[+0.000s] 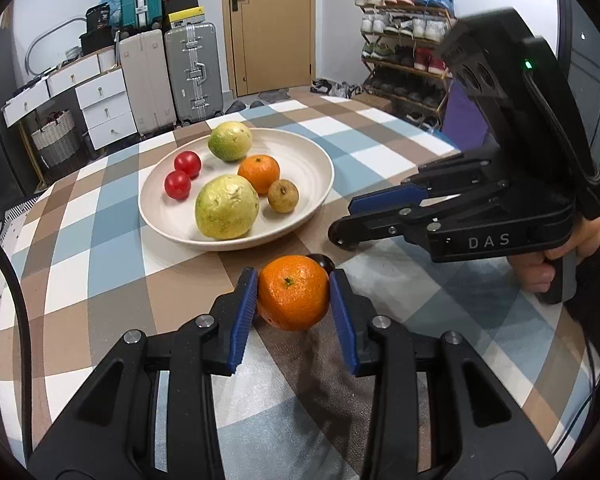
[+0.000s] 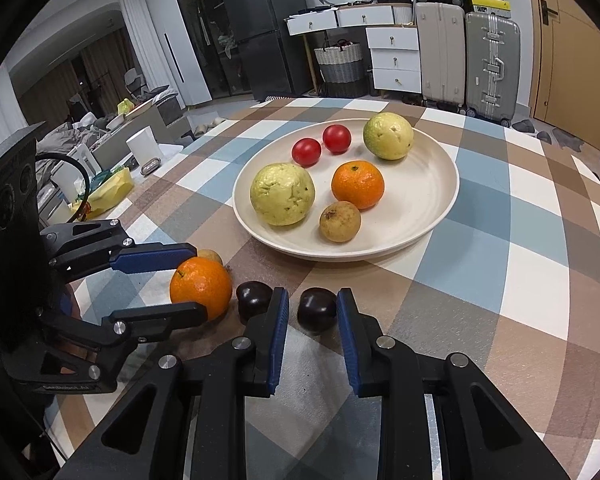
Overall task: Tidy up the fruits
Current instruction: 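Close the left gripper on the orange while the right gripper grasps a dark plum, then carry the orange and plum over the white plate while both grippers open to release them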
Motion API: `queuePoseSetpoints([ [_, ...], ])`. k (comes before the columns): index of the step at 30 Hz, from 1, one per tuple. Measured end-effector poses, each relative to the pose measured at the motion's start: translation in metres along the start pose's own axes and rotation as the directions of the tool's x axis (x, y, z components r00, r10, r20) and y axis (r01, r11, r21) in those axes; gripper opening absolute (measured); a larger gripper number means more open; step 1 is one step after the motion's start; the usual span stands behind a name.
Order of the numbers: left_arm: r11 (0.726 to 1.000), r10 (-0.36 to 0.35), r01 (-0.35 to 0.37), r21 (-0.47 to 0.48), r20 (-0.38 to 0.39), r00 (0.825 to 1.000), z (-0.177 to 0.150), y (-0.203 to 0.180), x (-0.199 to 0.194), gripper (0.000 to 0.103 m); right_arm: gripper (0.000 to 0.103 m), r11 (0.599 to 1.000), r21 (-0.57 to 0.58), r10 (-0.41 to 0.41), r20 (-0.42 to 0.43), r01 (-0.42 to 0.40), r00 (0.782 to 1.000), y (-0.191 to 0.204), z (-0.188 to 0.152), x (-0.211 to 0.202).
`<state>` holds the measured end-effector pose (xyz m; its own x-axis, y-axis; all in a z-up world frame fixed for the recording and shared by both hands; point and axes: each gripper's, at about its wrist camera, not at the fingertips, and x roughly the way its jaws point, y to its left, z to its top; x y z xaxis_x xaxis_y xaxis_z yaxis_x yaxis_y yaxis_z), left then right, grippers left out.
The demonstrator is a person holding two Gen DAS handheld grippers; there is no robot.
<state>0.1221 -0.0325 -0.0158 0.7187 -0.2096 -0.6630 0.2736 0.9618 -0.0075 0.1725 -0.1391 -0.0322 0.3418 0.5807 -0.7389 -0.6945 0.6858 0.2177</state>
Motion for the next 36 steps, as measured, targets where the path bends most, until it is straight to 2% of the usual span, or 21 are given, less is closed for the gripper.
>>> queuePoseSetpoints([
  [6, 0.998, 0.015, -0.013, -0.064, 0.035, 0.999, 0.003, 0.013, -0.008, 0.034, 0.026, 1.0, -0.003, 0.024, 0.071, -0.023, 0.997, 0.001, 0.002, -0.012],
  [15, 0.995, 0.03, -0.027, -0.096, 0.037, 0.999, 0.002, 0.021, -0.011, 0.034, 0.027, 1.0, -0.007, -0.029, -0.04, 0.028, 0.999, -0.002, -0.002, 0.007],
  [23, 0.994, 0.035, -0.03, -0.103, 0.047, 0.998, 0.003, 0.023, -0.013, 0.034, 0.029, 0.999, -0.032, -0.018, -0.071, 0.016, 0.997, 0.003, -0.004, 0.018],
  [31, 0.99, 0.047, -0.038, -0.135, 0.063, 0.997, 0.003, 0.029, -0.016, 0.034, 0.025, 0.998, -0.063, -0.021, -0.053, 0.018, 0.998, 0.01, -0.004, 0.016],
  [36, 0.985, 0.066, -0.051, -0.164, 0.085, 0.994, 0.006, 0.037, -0.019, 0.034, 0.025, 0.999, -0.052, -0.009, -0.001, 0.009, 1.0, 0.01, 0.0, 0.005],
])
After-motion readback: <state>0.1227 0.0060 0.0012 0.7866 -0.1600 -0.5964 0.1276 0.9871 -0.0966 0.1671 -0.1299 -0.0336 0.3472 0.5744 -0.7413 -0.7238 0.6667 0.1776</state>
